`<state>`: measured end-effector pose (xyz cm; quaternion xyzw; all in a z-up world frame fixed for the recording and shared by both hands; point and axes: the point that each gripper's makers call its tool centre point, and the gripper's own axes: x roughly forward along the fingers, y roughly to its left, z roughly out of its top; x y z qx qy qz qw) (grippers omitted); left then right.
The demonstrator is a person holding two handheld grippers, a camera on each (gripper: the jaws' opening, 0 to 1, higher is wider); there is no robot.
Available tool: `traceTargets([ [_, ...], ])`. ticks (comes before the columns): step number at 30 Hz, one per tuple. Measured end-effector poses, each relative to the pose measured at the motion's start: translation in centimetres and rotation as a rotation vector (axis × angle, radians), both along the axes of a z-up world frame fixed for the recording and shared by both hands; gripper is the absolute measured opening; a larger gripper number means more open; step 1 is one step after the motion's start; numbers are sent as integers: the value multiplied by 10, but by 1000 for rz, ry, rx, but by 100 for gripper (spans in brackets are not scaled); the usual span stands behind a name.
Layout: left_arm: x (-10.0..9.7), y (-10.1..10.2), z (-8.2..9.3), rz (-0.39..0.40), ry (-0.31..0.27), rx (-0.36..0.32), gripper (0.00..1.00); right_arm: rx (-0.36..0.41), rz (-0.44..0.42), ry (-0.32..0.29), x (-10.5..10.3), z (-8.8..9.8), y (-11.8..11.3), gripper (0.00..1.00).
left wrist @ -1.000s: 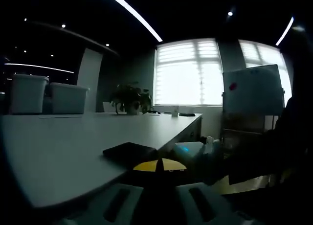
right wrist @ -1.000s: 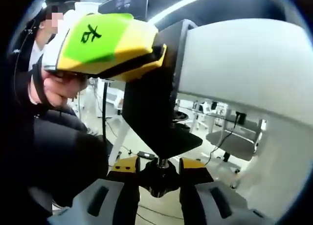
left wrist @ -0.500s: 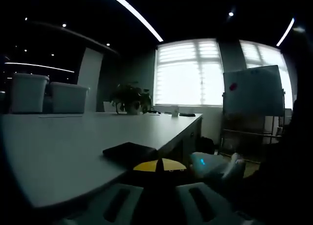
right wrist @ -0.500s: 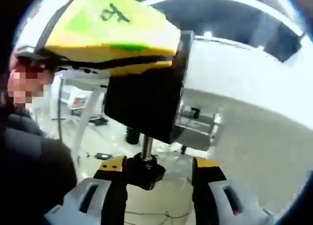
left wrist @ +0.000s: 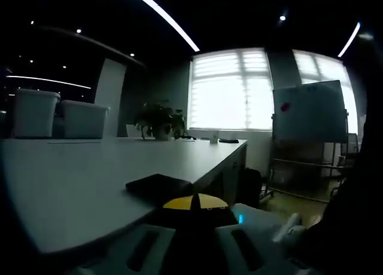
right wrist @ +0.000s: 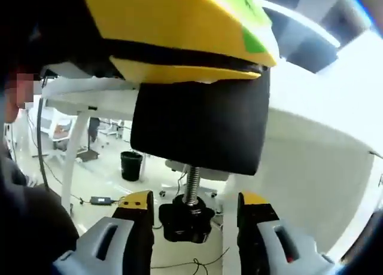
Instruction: Clamp the fixed fixture on the desktop, loosen the retaining clip, secure it to the edge of the desk, and tighten the retaining clip.
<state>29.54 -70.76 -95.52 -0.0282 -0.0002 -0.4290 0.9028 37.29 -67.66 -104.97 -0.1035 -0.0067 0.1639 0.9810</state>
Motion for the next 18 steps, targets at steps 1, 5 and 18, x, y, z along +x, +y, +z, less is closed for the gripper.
traceTargets([
  [1, 0, 0, 0, 0, 0, -1, 1, -4, 0, -6, -1, 1, 1, 39],
  [5, 1, 0, 0, -1, -1, -3, 1, -13, -10, -4, -1, 0, 0, 34],
  [18, 2, 0, 1, -3, 0, 1, 1, -56, 52, 11, -3, -4, 8, 29],
])
